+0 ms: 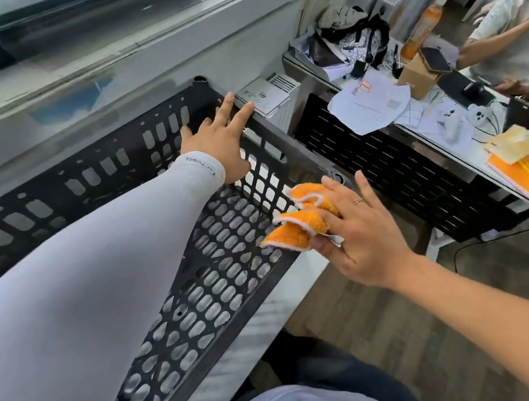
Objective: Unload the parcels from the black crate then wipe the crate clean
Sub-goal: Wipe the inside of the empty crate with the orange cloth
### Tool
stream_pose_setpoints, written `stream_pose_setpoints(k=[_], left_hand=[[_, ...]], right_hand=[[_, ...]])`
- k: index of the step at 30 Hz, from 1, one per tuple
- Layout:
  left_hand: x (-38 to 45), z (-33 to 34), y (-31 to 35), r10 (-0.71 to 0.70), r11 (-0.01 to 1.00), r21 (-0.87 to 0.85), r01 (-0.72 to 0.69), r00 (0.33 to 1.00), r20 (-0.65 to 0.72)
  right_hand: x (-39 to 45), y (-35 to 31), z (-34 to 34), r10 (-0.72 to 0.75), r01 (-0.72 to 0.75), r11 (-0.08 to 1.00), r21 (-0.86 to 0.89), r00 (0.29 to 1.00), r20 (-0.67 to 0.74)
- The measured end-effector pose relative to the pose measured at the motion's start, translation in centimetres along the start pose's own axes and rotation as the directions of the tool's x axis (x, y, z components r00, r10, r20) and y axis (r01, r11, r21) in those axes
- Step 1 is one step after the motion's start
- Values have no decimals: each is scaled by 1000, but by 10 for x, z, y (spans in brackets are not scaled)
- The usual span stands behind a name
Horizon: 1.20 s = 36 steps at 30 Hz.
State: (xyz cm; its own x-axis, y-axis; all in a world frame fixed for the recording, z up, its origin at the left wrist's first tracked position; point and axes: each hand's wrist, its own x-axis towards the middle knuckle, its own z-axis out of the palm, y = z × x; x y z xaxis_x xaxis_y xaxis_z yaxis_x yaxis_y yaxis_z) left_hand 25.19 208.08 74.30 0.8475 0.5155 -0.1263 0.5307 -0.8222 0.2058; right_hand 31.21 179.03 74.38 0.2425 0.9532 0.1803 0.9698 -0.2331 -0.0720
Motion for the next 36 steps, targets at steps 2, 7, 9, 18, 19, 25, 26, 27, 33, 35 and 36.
stream_pose_setpoints(k=[2, 7, 9, 18, 19, 25, 26, 27, 33, 35, 36], left_hand=[[1, -1, 1, -7, 1000, -12, 7, 1000, 19], [0, -4, 3, -24, 999, -26, 25, 998, 55], [-1, -5, 4, -24, 999, -26, 26, 998, 62], [-1, -5, 7, -17, 1000, -12, 18, 998, 64], [-2, -6, 6, -17, 1000, -16, 18, 998, 63], [-3, -7, 5, -8, 1000, 6, 8, 998, 55], [-3, -7, 5, -8, 1000, 10, 8, 999, 52], [-4, -7, 5, -9, 1000, 12, 8, 999, 49], [-6, -8, 9, -13, 1000, 10, 13, 999, 39], [-6, -9, 10, -22, 1000, 5, 22, 999, 39], [-6, -9, 10, -25, 1000, 2, 25, 999, 39]], right_hand=[[-1, -13, -2, 41, -40, 997, 62, 999, -21], [-10, -68, 1, -27, 20, 990, 142, 999, 46], [-16, -92, 5, -78, 64, 986, 153, 993, 84], [-24, -130, -7, -175, 144, 979, 142, 953, 248], [-22, -126, -6, -181, 152, 978, 145, 961, 212], [-13, -78, 3, -312, 312, 950, 19, 944, 107], [-9, -64, 3, -328, 330, 944, -5, 938, 109], [-6, -49, 2, -338, 344, 939, -34, 935, 110], [6, 9, -11, -273, 297, 948, -116, 944, 186], [6, -5, -15, -262, 284, 957, -62, 935, 240], [6, -17, -17, -267, 284, 958, -29, 927, 265]])
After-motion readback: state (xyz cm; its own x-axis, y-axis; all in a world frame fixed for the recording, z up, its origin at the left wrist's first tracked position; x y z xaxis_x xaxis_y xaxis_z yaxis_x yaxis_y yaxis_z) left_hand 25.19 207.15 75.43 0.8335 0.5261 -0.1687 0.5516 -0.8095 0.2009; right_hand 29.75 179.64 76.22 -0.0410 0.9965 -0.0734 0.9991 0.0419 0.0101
